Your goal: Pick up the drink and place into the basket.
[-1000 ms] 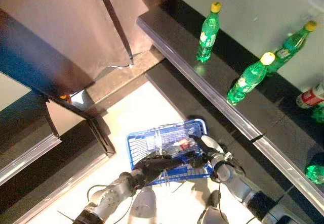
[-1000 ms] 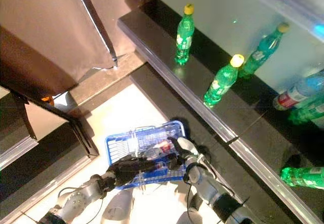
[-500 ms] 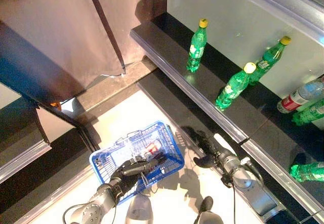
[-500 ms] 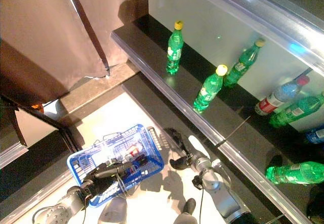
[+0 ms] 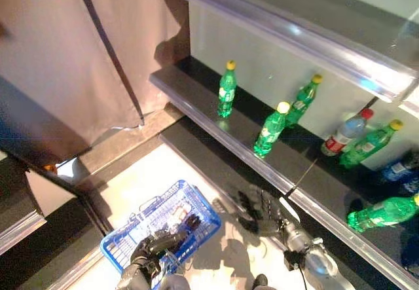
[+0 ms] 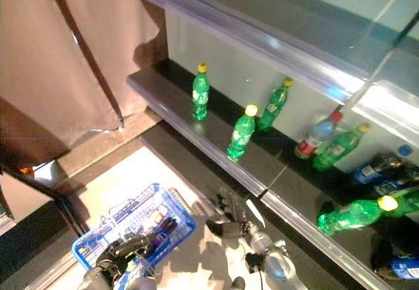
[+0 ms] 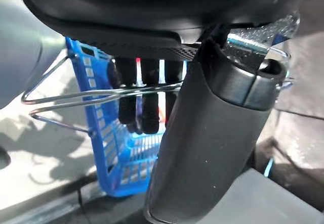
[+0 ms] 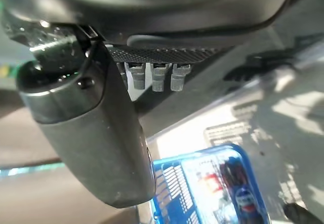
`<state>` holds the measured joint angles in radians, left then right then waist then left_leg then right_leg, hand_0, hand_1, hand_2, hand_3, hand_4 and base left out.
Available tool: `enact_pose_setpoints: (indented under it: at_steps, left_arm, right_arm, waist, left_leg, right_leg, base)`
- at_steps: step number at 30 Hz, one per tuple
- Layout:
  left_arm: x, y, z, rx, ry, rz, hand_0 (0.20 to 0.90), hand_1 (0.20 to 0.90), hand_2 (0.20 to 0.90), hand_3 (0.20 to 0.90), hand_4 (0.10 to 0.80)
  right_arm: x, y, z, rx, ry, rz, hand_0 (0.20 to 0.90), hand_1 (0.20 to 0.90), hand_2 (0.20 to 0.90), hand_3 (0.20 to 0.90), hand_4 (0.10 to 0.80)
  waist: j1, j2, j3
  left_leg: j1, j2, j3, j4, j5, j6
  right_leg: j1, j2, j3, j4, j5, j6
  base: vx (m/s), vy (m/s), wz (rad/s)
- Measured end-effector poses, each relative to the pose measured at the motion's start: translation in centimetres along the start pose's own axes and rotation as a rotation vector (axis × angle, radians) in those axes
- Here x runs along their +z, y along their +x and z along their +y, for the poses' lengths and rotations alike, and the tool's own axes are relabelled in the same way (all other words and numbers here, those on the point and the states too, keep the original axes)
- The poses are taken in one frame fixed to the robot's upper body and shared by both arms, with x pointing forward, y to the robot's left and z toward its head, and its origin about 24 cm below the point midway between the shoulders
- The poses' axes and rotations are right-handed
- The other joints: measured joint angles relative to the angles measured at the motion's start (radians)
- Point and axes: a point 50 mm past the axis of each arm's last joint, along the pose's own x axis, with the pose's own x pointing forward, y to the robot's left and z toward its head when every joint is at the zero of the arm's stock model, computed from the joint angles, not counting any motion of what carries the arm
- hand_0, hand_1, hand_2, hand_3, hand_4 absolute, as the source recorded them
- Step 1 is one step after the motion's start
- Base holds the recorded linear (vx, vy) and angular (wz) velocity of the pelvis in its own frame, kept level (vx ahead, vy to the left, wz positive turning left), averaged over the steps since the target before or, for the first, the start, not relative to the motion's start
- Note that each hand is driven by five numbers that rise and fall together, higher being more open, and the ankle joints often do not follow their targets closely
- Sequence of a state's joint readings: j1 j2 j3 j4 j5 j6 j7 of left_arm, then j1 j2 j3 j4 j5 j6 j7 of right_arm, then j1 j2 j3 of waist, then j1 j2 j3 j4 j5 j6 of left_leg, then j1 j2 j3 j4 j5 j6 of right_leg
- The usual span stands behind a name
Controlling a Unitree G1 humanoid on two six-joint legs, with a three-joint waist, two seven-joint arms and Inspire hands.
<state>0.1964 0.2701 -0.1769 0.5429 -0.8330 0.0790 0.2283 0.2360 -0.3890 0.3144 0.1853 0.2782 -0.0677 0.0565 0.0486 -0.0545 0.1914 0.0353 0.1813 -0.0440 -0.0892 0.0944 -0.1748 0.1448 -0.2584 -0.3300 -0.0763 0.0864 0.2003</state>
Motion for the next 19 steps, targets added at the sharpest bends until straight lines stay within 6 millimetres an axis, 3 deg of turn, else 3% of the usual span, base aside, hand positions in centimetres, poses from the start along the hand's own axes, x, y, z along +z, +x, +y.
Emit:
enact_pose_setpoints:
  at_steps: [5, 10, 19]
  left_arm:
    - [-2.5, 1.2, 0.6, 0.093, -0.043, 0.082, 0.3, 0.3, 0.3, 0.2, 0.1]
    - [-3.4, 1.4, 0.9, 0.123, -0.052, 0.114, 0.3, 0.3, 0.3, 0.2, 0.1]
    - [-4.5, 1.5, 1.4, 0.146, -0.041, 0.175, 0.3, 0.3, 0.3, 0.2, 0.1]
  right_arm:
    - [-6.1, -0.9, 0.7, -0.035, 0.114, 0.249, 0.9, 0.9, 0.9, 0.9, 0.8]
    - [-10.3, -2.6, 1.1, -0.06, 0.16, 0.457, 0.9, 0.9, 0.9, 0.9, 0.8]
    - [-12.5, -3.2, 0.6, -0.108, 0.179, 0.597, 0.9, 0.9, 0.9, 0.9, 0.8]
  waist:
    - [-0.035, 0.01, -0.073]
    - [-0.054, 0.028, -0.09]
    - [-0.055, 0.038, -0.141]
  left_leg:
    - [0.02, 0.008, 0.026, -0.001, -0.013, -0.002]
    - [0.036, 0.016, 0.05, 0.0, -0.019, -0.004]
    - [0.051, 0.02, 0.066, -0.001, -0.026, -0.007]
  right_leg:
    - [0.003, 0.008, 0.022, -0.007, -0.006, -0.002]
    - [0.001, 0.014, 0.045, -0.007, -0.006, -0.002]
    - [0.003, 0.018, 0.062, -0.007, -0.008, -0.003]
  base:
    - [0.001, -0.006, -0.14]
    - [-0.002, 0.003, -0.14]
    - [0.009, 0.002, -0.06]
